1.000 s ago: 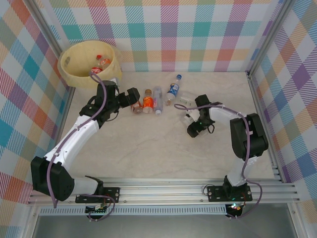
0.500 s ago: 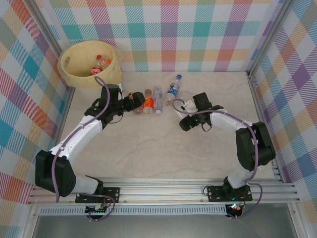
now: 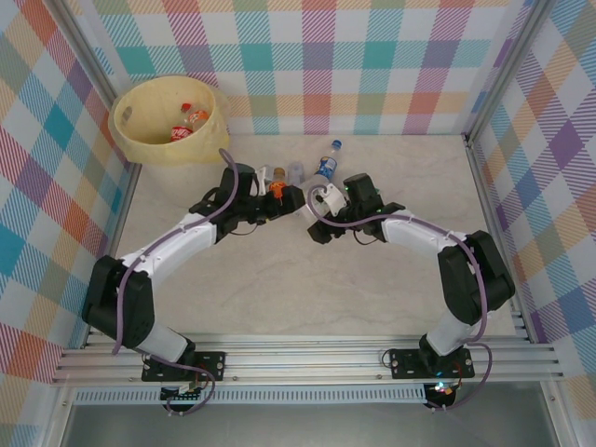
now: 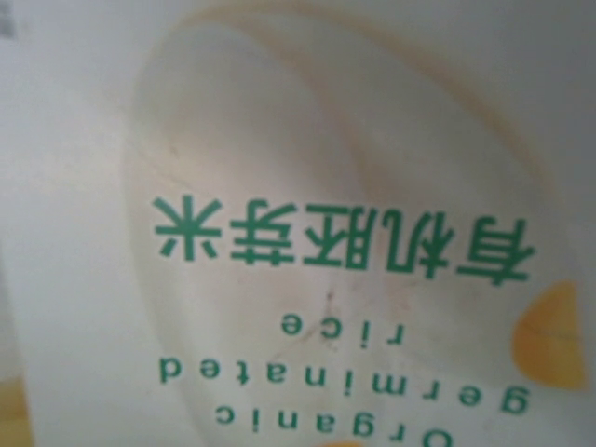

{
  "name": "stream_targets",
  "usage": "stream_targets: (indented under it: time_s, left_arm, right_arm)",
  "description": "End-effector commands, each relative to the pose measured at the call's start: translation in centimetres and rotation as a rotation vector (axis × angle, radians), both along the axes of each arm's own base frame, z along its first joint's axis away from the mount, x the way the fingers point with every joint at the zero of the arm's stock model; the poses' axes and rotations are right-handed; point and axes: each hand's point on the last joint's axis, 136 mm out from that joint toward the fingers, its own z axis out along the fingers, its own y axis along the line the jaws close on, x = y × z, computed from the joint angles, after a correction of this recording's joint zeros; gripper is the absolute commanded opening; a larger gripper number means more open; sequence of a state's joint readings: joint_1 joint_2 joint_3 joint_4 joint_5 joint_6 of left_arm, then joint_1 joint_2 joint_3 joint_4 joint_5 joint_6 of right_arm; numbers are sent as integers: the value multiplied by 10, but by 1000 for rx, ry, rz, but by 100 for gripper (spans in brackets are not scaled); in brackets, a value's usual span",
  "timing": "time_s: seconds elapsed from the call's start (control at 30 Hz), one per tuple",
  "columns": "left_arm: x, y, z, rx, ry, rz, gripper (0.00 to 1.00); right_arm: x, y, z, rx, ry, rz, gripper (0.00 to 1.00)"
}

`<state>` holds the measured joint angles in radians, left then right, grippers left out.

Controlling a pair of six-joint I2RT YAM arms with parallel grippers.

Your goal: Put the plastic bottles in the bin

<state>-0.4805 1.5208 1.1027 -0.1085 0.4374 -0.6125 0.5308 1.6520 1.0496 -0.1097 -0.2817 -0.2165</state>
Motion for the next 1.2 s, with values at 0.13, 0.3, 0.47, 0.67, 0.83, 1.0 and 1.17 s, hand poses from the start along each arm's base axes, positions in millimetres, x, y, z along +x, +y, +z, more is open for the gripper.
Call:
stream_targets:
  time_s: [0.13,0.3,0.47,0.67,0.83,1.0,1.17]
  left_arm:
    - [19,-16,8,12,-60,-6,98]
    - [23,-22,0,40,-61,-39,84]
    - [16,-28,-8,35,-53,-81,78]
    - [17,-30,-5,12,-86,-86,60]
    - [21,-26,1,10,-116,-49,52]
    - [27,-16,5,23,-127,6,48]
    - [34,-2,9,23,-133,73,45]
  right_arm:
    - [-18,31,41,132,17,132,58]
    - [-30,40,51,185,78,185,58]
    - [-38,45,61,228,111,217,59]
    - [-51,45,61,246,160,255,60]
    - [-49,41,59,221,144,232,71]
    - [-47,29,63,169,78,208,96]
    - [-38,6,58,97,57,131,100]
